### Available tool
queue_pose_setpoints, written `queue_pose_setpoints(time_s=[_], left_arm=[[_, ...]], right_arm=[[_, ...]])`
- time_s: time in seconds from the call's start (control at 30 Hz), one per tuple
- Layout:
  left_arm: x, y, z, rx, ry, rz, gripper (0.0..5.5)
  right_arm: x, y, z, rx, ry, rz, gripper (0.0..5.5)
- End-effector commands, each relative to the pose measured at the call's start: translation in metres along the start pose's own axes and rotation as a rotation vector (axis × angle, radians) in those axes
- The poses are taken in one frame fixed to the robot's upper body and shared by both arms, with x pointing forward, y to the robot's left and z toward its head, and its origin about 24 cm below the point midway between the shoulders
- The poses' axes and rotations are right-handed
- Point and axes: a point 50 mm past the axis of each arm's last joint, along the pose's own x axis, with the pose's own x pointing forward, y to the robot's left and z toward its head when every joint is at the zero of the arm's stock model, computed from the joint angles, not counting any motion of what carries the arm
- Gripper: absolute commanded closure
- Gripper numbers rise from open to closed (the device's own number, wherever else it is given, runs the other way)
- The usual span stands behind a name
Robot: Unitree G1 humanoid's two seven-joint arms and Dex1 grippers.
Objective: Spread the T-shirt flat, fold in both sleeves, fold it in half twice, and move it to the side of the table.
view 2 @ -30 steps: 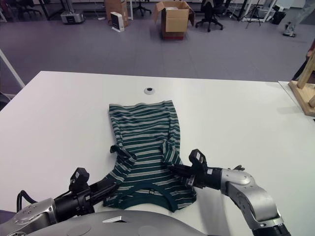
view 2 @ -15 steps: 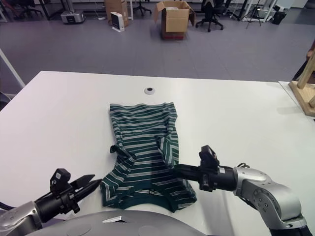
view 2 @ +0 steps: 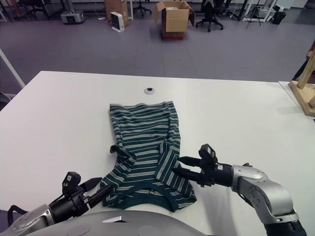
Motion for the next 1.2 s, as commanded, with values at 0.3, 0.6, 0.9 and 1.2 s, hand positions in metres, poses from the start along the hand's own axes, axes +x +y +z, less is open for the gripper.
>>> queue_pose_setpoints(time_s=[0.3,0.6,0.9,1.2], left_arm=[[-0.001,0.006,-0.006,-0.007,0.074,0.043,3.38],[-0.008,-0.023,0.014,0.053,-0.012,-0.176,5.01],[-0.007,-0.014,0.029,0.195,-0.022,-0.164,5.48],[-0.017,0.008,-0.003,0.162,0.0,0.127,3.88]], right_arm=[[0.002,-0.006,0.001,-0.032,-0.007,-0.038,2.43],[0.003,-0.008,0.001,-0.038,-0.008,-0.041,2.43],[0.003,-0.01,0.002,-0.047,-0.009,-0.051,2.43],[0.005,-0.022,0.002,-0.069,-0.031,-0.119,2.43]])
